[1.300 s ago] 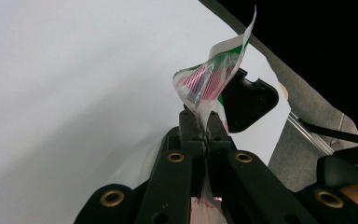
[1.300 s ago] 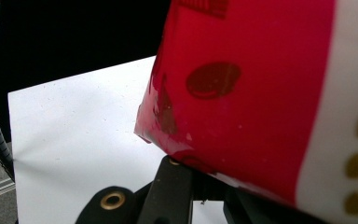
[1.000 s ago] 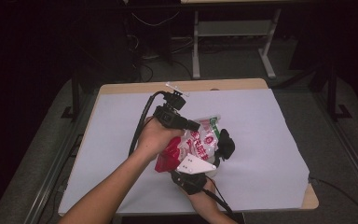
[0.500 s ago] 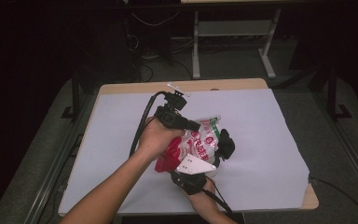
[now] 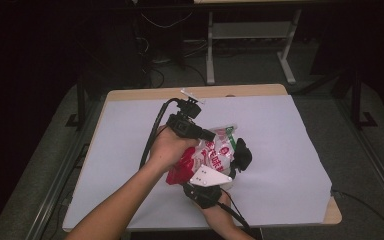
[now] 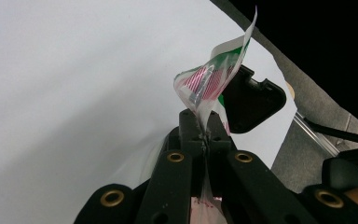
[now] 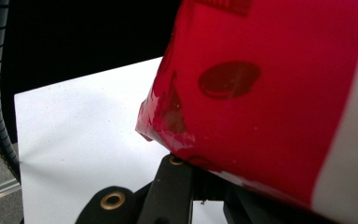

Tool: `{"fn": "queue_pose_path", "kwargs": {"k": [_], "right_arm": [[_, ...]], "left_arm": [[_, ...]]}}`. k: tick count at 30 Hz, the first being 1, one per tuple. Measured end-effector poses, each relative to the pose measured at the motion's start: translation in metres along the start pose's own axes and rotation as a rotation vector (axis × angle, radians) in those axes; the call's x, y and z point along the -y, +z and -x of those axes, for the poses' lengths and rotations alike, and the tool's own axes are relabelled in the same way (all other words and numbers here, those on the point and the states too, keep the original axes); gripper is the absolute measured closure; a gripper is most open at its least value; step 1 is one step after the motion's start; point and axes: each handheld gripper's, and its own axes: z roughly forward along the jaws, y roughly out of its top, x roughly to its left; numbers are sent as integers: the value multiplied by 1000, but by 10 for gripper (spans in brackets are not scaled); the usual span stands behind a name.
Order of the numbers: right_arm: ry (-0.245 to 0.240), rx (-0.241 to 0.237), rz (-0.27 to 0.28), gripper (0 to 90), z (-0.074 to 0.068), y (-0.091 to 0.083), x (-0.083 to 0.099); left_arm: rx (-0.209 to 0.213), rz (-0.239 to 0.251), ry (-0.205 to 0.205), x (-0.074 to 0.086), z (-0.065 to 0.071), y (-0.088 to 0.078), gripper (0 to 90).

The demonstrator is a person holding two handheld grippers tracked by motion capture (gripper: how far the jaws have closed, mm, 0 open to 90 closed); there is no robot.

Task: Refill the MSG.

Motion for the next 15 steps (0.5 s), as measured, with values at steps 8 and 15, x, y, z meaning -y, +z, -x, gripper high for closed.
{"fn": "queue_pose_path", "kwargs": {"k": [8,15], "right_arm": [[-19,-7,-2,900,0,-1,-2],[-24,-7,-1,900,1,0,-2]], "left_arm": [[-4,3,-9,0,-1,-2,898],[-3,8,-11,-1,-2,-1,899]]}}
